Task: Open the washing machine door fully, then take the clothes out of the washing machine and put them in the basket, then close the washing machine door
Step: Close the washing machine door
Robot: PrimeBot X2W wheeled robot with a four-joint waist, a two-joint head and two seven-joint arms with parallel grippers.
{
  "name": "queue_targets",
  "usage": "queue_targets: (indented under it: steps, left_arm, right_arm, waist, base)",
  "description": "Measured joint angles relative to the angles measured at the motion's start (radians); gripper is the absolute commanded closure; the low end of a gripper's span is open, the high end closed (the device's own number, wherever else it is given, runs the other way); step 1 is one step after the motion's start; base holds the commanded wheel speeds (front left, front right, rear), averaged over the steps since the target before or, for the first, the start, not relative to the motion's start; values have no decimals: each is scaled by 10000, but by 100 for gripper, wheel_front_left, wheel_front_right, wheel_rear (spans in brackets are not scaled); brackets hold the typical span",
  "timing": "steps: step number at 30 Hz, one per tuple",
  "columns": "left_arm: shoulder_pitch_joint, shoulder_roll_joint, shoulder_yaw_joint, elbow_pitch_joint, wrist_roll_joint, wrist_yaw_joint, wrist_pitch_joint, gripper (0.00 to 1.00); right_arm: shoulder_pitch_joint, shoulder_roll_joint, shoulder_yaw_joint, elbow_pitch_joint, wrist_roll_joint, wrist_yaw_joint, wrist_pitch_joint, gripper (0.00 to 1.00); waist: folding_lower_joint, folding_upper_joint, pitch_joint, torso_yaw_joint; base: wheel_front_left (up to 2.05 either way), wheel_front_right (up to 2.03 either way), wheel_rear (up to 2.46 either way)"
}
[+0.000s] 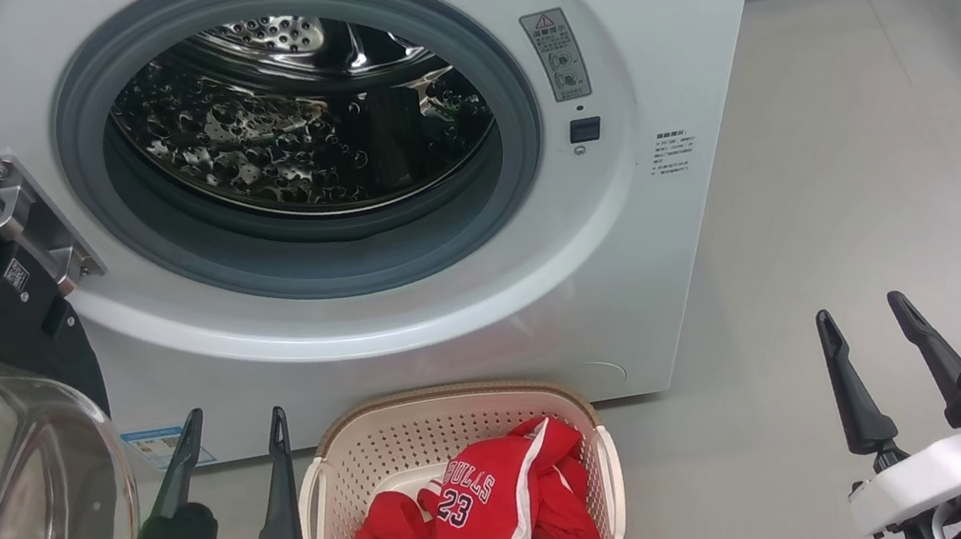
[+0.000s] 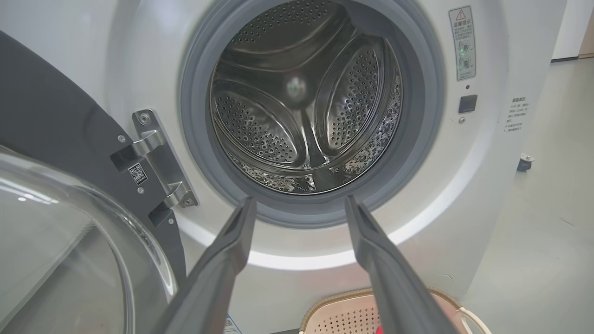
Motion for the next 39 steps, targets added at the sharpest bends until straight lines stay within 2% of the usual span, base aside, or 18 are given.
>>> queue_targets:
  steps: [23, 39]
  left_arm:
    - [380, 90, -33, -817, 182, 142, 318, 0]
    - [552, 107, 77, -1145, 309, 247, 543, 0]
  right_arm:
    - [159, -2, 29, -194, -2, -86, 142, 0]
    - [159, -25, 35, -343, -8, -98, 219, 0]
  waist:
    - [0, 0, -132, -58]
    - [0, 0, -29, -61]
  base:
    - [-2, 3, -1]
    - [-56, 56, 0]
